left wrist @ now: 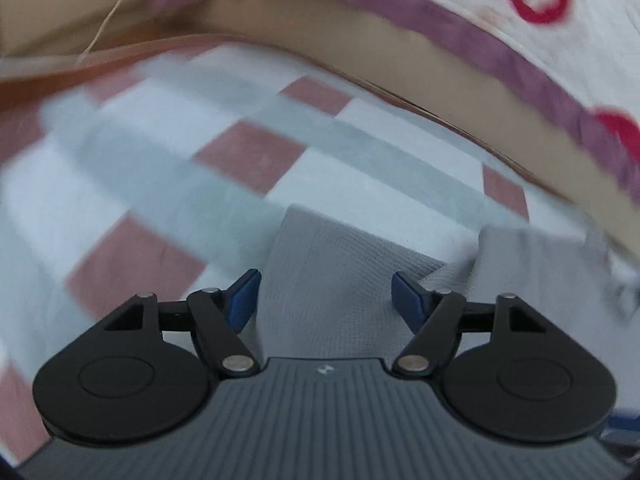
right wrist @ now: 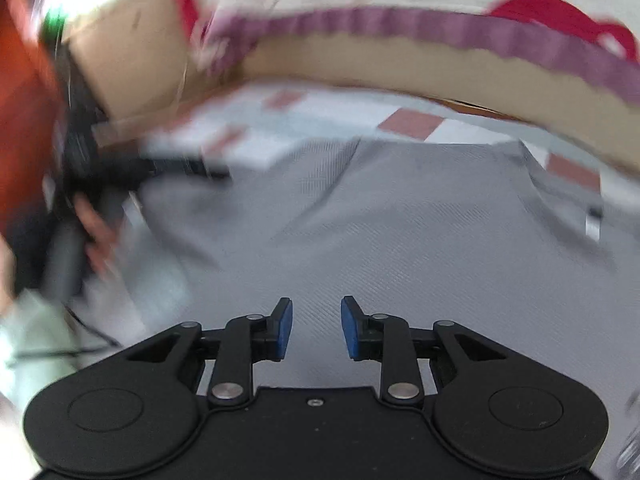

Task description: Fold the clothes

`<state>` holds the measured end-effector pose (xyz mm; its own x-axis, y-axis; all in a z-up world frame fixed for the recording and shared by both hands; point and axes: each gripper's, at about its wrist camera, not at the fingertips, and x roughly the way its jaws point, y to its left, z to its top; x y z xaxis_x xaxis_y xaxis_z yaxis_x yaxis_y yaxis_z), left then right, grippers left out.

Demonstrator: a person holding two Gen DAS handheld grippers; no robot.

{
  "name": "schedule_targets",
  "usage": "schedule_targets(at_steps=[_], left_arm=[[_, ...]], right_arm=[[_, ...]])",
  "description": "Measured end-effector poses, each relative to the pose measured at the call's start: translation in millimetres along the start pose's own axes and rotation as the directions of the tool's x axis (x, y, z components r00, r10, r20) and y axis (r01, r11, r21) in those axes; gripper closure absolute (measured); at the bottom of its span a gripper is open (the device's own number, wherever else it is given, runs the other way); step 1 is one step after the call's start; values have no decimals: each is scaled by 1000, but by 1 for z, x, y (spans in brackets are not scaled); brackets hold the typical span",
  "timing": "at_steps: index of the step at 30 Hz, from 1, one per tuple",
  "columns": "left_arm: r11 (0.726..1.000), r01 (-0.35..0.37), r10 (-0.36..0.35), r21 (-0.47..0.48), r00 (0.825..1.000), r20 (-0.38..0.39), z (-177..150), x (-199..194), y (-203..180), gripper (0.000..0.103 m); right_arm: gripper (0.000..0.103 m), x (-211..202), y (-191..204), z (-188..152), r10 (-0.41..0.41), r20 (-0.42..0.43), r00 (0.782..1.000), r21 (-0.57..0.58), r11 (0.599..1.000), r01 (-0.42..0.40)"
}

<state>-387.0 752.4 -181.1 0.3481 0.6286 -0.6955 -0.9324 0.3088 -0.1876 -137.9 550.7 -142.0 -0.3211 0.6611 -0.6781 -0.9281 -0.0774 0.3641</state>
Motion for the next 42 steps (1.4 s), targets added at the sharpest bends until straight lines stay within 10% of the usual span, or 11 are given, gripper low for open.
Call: schedule_targets(at_steps=[4, 8, 12, 17, 22, 26, 30, 32, 35, 42], left_arm=[[991, -74, 73, 109, 997, 18, -2, 6, -14, 44], [994, -75, 73, 77, 997, 24, 3, 1, -10, 98], [984, -175, 171, 18, 977, 124, 7, -23, 3, 99], [994, -90, 98, -69, 987, 124, 6, -32, 10, 99], [998, 42, -34, -54, 988, 150, 10, -56, -10, 100], [965, 256, -237, -60, 945, 227, 17, -108, -38, 100], [873, 486, -479, -34, 869, 124, 1, -127, -89, 97], [828, 559, -559, -46, 829, 14, -14, -122, -115, 65], [811, 584, -584, -39, 805, -105, -35, -119, -113, 60], [914, 392, -396, -102, 918, -26, -26, -114, -50, 53]], right_arm=[[68, -17, 4, 0, 12, 2, 1000, -6, 1000, -12], [65, -11, 5, -9, -65, -51, 997, -103, 993, 60], [65, 1, 3, -20, -117, -91, 989, -127, 986, 105], [55, 10, 10, -30, -135, -94, 986, -252, 962, 107], [55, 1, -5, -23, -102, -79, 992, -145, 985, 90], [55, -23, -34, -13, -97, -27, 995, 20, 995, 98], [55, -53, -74, -4, -119, 42, 992, 213, 971, 107], [55, -60, -83, -3, -174, 42, 984, 224, 961, 160], [54, -61, -79, -3, -296, 12, 955, 127, 948, 292], [54, -61, -49, 5, -197, 7, 980, 30, 980, 197]])
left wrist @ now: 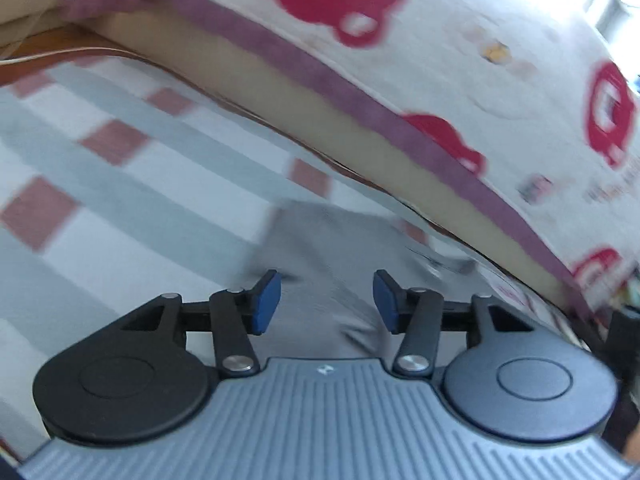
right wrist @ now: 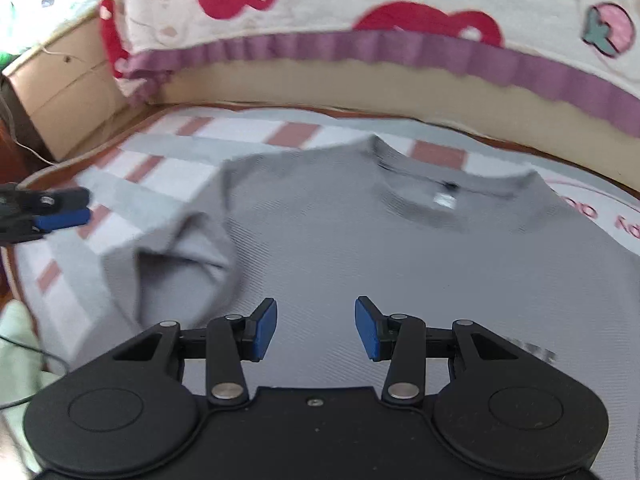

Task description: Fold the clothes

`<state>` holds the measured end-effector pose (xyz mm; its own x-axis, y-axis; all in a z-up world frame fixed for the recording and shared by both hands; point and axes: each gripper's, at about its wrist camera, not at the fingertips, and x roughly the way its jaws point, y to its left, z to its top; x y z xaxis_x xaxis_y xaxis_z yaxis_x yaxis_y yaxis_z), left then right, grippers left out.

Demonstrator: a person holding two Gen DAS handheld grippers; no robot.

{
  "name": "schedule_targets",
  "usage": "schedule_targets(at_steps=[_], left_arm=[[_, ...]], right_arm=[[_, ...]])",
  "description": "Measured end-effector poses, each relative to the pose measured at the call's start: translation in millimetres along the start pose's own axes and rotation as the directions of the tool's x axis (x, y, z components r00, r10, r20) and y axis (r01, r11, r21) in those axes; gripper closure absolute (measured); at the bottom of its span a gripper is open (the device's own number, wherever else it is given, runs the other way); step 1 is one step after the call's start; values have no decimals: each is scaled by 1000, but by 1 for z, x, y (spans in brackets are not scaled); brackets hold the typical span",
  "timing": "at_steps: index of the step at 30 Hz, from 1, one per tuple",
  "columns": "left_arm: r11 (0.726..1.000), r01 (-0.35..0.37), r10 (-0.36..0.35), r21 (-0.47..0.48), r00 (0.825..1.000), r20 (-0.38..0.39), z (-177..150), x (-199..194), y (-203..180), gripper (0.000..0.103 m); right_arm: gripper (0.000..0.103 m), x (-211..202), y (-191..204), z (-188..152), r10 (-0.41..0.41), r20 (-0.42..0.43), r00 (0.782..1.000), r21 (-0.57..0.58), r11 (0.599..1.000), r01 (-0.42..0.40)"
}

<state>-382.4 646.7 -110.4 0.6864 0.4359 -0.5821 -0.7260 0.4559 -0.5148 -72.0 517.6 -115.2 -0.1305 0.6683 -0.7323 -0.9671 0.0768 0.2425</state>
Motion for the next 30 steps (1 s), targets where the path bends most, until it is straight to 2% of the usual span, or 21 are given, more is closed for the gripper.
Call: schedule_targets(at_steps=[2, 5, 6, 8, 10, 11, 13, 14, 17, 19, 20, 21, 22, 23, 24, 26, 28, 29, 30], left_arm=[[999, -36, 36, -15, 999, -3, 1, 3, 8, 53], [999, -34, 34, 3, 999, -41, -5, 13, 7, 55], [1000, -26, 27, 15, 998, -51, -8, 17, 6, 55], [999, -16, 19, 44, 997, -70, -13, 21, 3, 54], [997, -23, 28, 73, 997, -67, -17, 24, -1, 54], [996, -21, 27, 88, 998, -64, -17, 26, -3, 54], [995, -7, 11, 96, 999, -43, -17, 24, -5, 53], [996, 6, -3, 94, 999, -32, -16, 23, -5, 53], [993, 46, -41, 109, 998, -47, -17, 20, -10, 55], [987, 75, -61, 144, 993, -101, -21, 21, -16, 54], [983, 90, -70, 160, 989, -128, -23, 21, -19, 53], [979, 106, -79, 176, 985, -156, -25, 22, -23, 53], [973, 91, -51, 213, 981, -185, -29, 27, -28, 53], [964, 68, -12, 256, 977, -213, -34, 35, -34, 53], [953, 46, 28, 299, 970, -239, -39, 42, -40, 53], [939, 19, 74, 345, 964, -257, -45, 52, -45, 53], [927, 7, 97, 376, 961, -259, -47, 56, -48, 52], [926, 15, 92, 377, 960, -265, -47, 56, -48, 50], [930, 24, 83, 367, 959, -272, -46, 56, -47, 50]], right_arm=[[54, 5, 12, 11, 74, 12, 997, 29, 997, -75], [51, 24, 37, 22, 142, 9, 990, 5, 990, -142], [44, 33, 47, 22, 145, -10, 989, -34, 989, -146], [37, 58, 56, 16, 107, -61, 992, -102, 988, -113], [38, 79, 59, 8, 64, -90, 994, -139, 987, -77], [40, 81, 56, 6, 74, -69, 995, -119, 990, -82], [95, 81, 51, 3, 94, -21, 995, -78, 992, -96], [101, 71, 48, 6, 105, 32, 994, -58, 993, -103], [100, 28, 46, 17, 75, 238, 968, -50, 997, -65], [100, 7, 43, 18, 4, 310, 951, -75, 997, 20], [100, 3, 39, 16, -20, 316, 948, -80, 996, 48], [98, 6, 32, 13, -38, 288, 957, -74, 995, 62], [97, 15, 23, 10, -69, 231, 970, -58, 995, 85], [91, 27, 12, 6, -118, 163, 980, -34, 992, 125], [89, 36, 2, 1, -158, 111, 981, -5, 987, 160], [89, 40, -17, -7, -194, 76, 978, 84, 979, 187], [88, 33, -29, -12, -118, 84, 989, 212, 972, 98], [79, 29, -31, -14, -59, 97, 994, 269, 963, 31], [63, 28, -32, -15, -13, 104, 994, 307, 952, -20]])
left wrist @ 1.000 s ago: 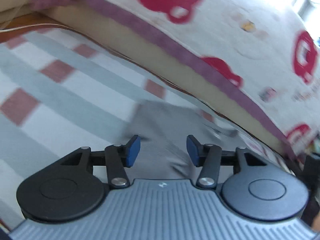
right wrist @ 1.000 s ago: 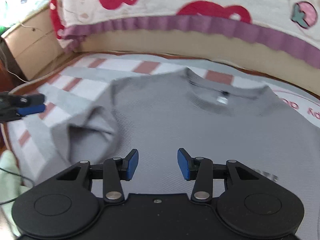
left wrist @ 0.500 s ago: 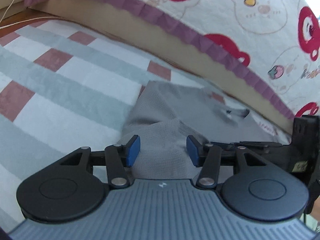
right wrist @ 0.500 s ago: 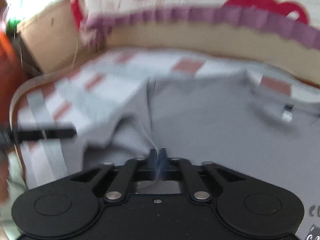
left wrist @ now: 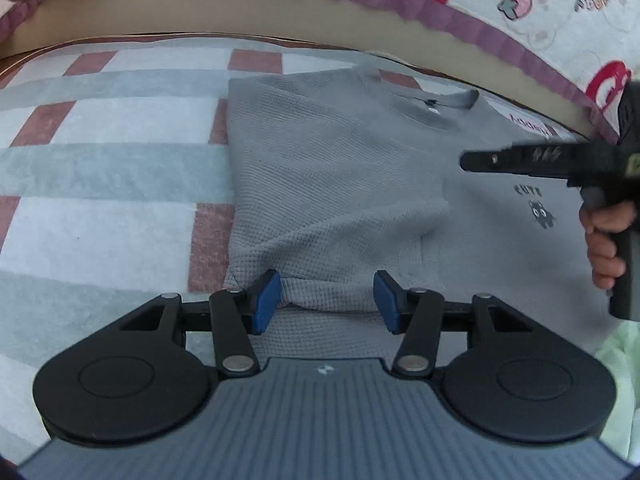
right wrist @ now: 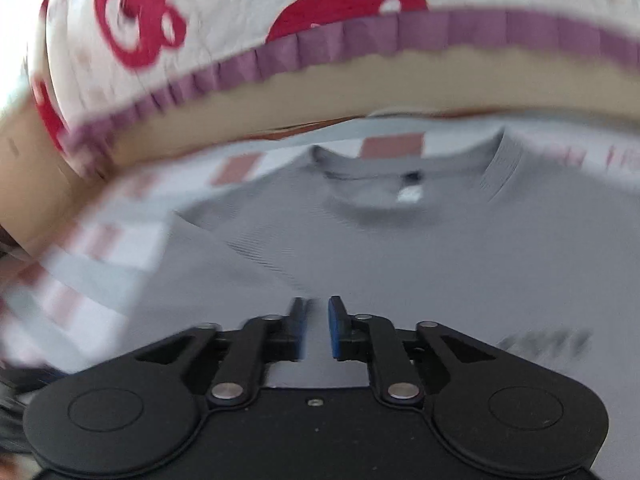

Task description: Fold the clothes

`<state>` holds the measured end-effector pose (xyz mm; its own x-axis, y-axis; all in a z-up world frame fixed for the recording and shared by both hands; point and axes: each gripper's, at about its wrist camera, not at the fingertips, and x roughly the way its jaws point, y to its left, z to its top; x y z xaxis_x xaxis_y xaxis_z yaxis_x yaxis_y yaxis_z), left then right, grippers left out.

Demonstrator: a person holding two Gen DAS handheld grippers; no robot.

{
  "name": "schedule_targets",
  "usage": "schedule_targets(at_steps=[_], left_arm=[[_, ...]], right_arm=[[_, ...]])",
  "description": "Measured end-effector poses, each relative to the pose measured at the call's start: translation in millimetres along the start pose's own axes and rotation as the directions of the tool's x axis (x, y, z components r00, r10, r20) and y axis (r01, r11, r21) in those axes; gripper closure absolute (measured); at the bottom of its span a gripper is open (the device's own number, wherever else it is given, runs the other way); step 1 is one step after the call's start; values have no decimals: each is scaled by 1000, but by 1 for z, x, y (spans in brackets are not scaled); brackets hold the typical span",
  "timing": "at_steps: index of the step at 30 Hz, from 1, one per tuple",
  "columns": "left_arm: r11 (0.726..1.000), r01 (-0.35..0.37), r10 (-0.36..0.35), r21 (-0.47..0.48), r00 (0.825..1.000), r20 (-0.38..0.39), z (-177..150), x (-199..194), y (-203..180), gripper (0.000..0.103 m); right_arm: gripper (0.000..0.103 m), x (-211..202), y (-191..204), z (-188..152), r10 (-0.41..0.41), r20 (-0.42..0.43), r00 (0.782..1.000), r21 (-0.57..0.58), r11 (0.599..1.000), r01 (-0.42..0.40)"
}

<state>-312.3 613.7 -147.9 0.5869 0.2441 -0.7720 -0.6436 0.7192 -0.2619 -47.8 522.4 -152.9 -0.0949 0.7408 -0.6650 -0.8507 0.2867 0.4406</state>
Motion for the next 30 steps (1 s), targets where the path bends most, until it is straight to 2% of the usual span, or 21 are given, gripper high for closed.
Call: schedule_targets(at_steps=[1, 4, 5, 7, 10, 11, 13, 14, 17, 19, 22, 23, 25, 26, 27, 30], left_arm=[[1000, 12, -12, -15, 1000, -1, 1, 0, 2, 50], [999, 27, -27, -42, 1000, -7, 3, 1, 5, 49], [999, 26, -27, -41, 1000, -9, 2, 2, 5, 49], [999, 24, -24, -38, 1000, -14, 2, 2, 3, 49], [999, 16, -17, -29, 1000, -23, 2, 2, 1, 49], [1000, 14, -15, -26, 1000, -25, 2, 2, 1, 49], [1000, 10, -11, -21, 999, -30, 2, 2, 0, 49], [1000, 8, -9, -18, 999, -32, 2, 2, 0, 49], [1000, 2, -3, -20, 998, -56, 1, 4, 0, 49], [1000, 0, -3, -26, 996, -94, 0, 6, 0, 49], [1000, -12, 14, 11, 993, -120, -2, 7, -6, 49], [1000, -13, 16, 22, 992, -122, -3, 6, -8, 49], [999, -10, 14, 41, 993, -116, -2, 1, -10, 49], [999, -4, 7, 36, 995, -95, 0, -5, -8, 49], [1000, 2, 0, 28, 998, -70, 2, -12, -6, 49], [999, 19, -18, -34, 1000, 8, 10, -30, 6, 49]], right_arm=[[57, 0, 1, 0, 36, -11, 999, 33, 999, -35], [52, 6, 4, 1, 127, -52, 990, 112, 986, -121], [45, 13, 6, 1, 124, -63, 990, 107, 987, -117], [32, 26, 12, 2, 57, -60, 997, 43, 998, -54], [30, 44, 21, 4, -28, -44, 999, -54, 998, 26], [37, 47, 25, 6, -9, -41, 999, -88, 996, 5], [88, 49, 35, 10, 44, -50, 998, -158, 986, -52], [98, 44, 41, 13, 50, -27, 998, -195, 979, -54], [98, 28, 57, 21, 62, 46, 997, -292, 955, -46], [98, 17, 59, 24, 19, 103, 994, -335, 942, 17], [97, 28, 53, 26, -72, 56, 996, -405, 910, 89], [96, 30, 49, 27, -95, 39, 995, -394, 913, 103], [86, 33, 42, 27, -137, 20, 990, -362, 923, 135], [78, 26, 40, 24, -142, 37, 989, -317, 937, 147], [71, 19, 39, 20, -117, 38, 992, -280, 952, 123], [63, 0, 43, -1, 23, -18, 1000, -225, 974, -26]])
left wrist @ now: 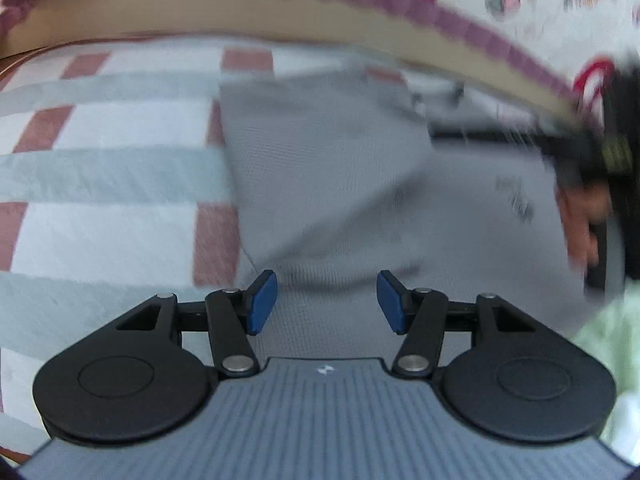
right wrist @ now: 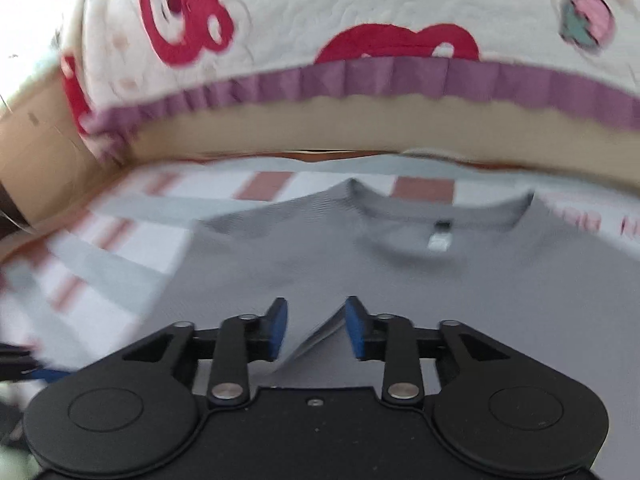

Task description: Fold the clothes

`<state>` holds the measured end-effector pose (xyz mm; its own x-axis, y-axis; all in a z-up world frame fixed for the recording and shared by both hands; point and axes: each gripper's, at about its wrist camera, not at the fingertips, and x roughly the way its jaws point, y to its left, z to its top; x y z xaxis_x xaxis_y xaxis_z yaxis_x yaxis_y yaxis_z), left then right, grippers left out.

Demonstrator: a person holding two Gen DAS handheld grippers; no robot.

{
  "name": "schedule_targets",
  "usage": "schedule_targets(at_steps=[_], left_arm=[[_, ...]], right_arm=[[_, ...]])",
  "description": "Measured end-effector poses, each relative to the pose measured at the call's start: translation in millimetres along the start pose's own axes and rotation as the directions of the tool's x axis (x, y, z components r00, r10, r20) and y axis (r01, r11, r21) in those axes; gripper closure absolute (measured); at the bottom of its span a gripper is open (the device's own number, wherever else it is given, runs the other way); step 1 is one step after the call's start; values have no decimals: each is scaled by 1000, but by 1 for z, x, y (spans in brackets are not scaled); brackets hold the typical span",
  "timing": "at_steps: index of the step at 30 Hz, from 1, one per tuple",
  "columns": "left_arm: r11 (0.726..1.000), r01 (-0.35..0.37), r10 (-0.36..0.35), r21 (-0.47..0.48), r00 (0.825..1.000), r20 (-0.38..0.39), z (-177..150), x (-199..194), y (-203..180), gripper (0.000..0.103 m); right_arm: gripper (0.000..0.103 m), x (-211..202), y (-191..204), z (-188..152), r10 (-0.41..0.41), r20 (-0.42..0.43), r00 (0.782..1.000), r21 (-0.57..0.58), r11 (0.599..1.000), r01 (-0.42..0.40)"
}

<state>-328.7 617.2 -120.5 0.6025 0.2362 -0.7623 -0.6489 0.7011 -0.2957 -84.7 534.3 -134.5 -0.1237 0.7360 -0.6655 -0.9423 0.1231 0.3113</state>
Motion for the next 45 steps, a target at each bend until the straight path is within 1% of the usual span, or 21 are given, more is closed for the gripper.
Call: schedule_targets(at_steps=[2, 4, 7, 9, 10, 12, 14, 15, 17, 18, 22, 25, 29, 32, 35, 37, 38, 40, 42, 44, 45], left_arm=[[998, -23, 25, -50, 999, 24, 3, 0, 10, 49], [996, -48, 50, -81, 998, 23, 3, 8, 19, 51], [990, -52, 54, -129, 998, 14, 4, 22, 28, 51], [989, -59, 64, -136, 997, 30, 7, 28, 28, 50], [990, -60, 66, -131, 997, 45, 8, 29, 27, 50], [991, -52, 62, -121, 994, 85, 11, 28, 24, 49], [994, -38, 51, -102, 991, 122, 12, 27, 20, 49], [996, -36, 47, -84, 991, 128, 12, 28, 17, 49], [998, -60, 64, -34, 992, 107, 12, 32, 11, 49], [995, -94, 95, -10, 992, 82, 11, 36, 8, 49], [967, -232, 232, 110, 973, 7, 5, 56, -2, 48], [968, -237, 239, 84, 971, -18, 3, 57, 2, 46], [965, -258, 260, 49, 965, -33, 3, 55, 9, 34], [962, -272, 272, 10, 962, -36, 3, 52, 10, 36], [964, -264, 262, 32, 964, 45, 3, 39, -1, 37], [969, -242, 237, 40, 966, 107, 2, 26, -11, 37], [973, -224, 216, 49, 967, 133, 1, 22, -18, 37], [980, -185, 170, 70, 969, 182, 0, 15, -32, 38], [988, -128, 113, 84, 979, 169, 2, 22, -47, 38], [993, -69, 54, 95, 988, 148, 6, 31, -63, 49], [994, -39, 25, 100, 990, 137, 7, 36, -71, 52]], right_arm=[[63, -12, 6, -13, 100, -10, 995, 39, 994, -99], [63, -11, 17, -24, 151, -52, 987, 3, 989, -151], [58, 6, 33, -38, 154, -124, 980, -79, 983, -164], [56, 22, 37, -42, 134, -145, 980, -87, 985, -147], [57, 27, 38, -43, 133, -146, 980, -91, 985, -147], [98, 26, 41, -40, 167, -136, 977, -86, 980, -179], [98, 16, 43, -39, 219, -140, 966, -31, 974, -225], [98, 10, 44, -41, 215, -139, 967, -29, 975, -221], [98, 2, 44, -46, 170, -150, 974, -42, 983, -178], [98, -1, 44, -48, 152, -156, 976, -50, 986, -162], [98, 3, 36, -55, 130, -169, 977, -32, 990, -138], [99, 5, 38, -64, 128, -195, 972, -47, 989, -140], [99, 1, 41, -71, 111, -225, 968, -92, 987, -134], [98, -9, 34, -72, 92, -248, 964, -93, 989, -118], [93, -31, 18, -71, 49, -222, 974, -79, 994, -69], [87, -52, -7, -69, 37, -162, 986, -9, 999, -39], [79, -64, -24, -67, 19, -124, 992, 33, 999, -15], [75, -87, -57, -65, -49, -64, 997, 101, 993, 55], [74, -111, -95, -63, -136, -22, 990, 182, 974, 138], [73, -136, -131, -63, -211, 26, 977, 278, 940, 196], [69, -147, -149, -65, -239, 49, 970, 330, 920, 210]])
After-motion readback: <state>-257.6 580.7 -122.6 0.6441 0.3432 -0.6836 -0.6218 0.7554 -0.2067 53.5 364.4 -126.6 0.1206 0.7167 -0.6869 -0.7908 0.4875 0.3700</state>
